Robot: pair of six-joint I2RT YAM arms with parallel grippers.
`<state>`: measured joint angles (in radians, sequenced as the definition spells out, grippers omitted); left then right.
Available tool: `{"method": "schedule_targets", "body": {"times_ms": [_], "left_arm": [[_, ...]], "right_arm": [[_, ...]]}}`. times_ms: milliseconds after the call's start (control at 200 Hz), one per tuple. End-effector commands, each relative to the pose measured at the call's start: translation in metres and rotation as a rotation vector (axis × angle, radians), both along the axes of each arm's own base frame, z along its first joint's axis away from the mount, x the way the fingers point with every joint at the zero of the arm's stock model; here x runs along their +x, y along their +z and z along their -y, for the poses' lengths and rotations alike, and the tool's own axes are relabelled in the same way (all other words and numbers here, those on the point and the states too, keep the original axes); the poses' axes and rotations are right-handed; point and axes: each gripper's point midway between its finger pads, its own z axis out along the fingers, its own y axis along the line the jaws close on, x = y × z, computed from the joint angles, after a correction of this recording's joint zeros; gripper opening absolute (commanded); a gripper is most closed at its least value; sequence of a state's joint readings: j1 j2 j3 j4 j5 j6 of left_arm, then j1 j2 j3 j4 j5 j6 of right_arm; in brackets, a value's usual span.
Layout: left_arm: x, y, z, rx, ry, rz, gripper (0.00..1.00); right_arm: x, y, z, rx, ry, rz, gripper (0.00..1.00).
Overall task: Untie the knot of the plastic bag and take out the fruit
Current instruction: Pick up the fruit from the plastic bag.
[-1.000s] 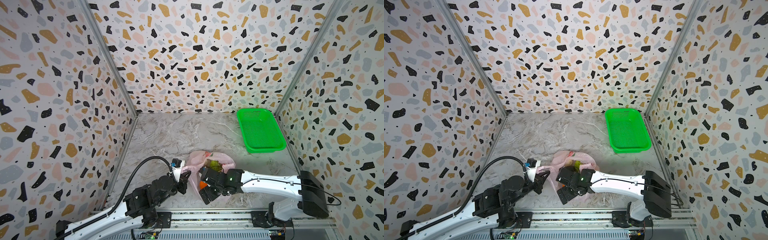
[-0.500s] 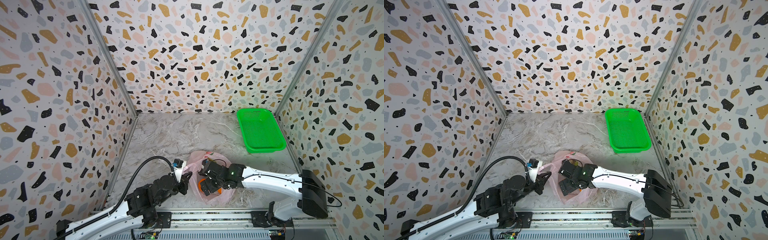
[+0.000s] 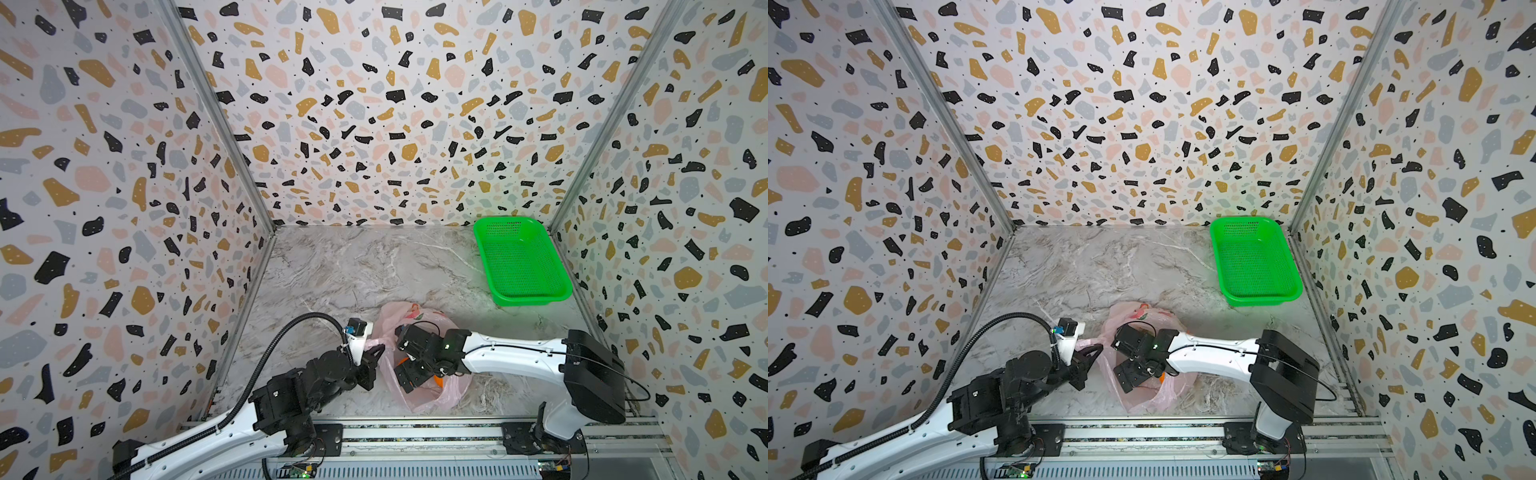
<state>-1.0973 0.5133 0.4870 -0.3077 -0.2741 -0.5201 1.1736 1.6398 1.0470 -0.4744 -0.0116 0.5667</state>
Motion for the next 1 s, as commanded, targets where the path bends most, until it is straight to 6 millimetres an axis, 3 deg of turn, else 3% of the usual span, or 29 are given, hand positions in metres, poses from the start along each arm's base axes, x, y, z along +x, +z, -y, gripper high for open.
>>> {"method": "schedule_targets", "body": {"times_ms": [0, 360, 571, 641, 746, 996], "left_arm": [[0.000, 0.004, 0.001, -0.033, 0.004, 0.012, 0.00], [0.001, 0.005, 0.001, -0.034, 0.008, 0.014, 0.00], [0.001, 0.005, 0.001, -0.034, 0.009, 0.014, 0.00], [0.001, 0.005, 0.000, -0.034, 0.011, 0.015, 0.00], [0.002, 0.004, 0.000, -0.030, 0.014, 0.016, 0.00], [0.002, 0.002, 0.001, -0.023, 0.013, 0.019, 0.00]], "right_arm": [[0.006, 0.001, -0.004, 0.008, 0.014, 0.046, 0.93], [0.019, -0.011, -0.010, 0.041, 0.021, 0.095, 0.84], [0.018, -0.006, -0.010, 0.052, 0.030, 0.093, 0.63], [0.017, -0.002, -0.009, 0.057, 0.029, 0.090, 0.62], [0.016, 0.012, -0.006, 0.076, 0.024, 0.100, 0.60], [0.015, 0.070, 0.003, 0.180, 0.004, 0.131, 0.60]]}}
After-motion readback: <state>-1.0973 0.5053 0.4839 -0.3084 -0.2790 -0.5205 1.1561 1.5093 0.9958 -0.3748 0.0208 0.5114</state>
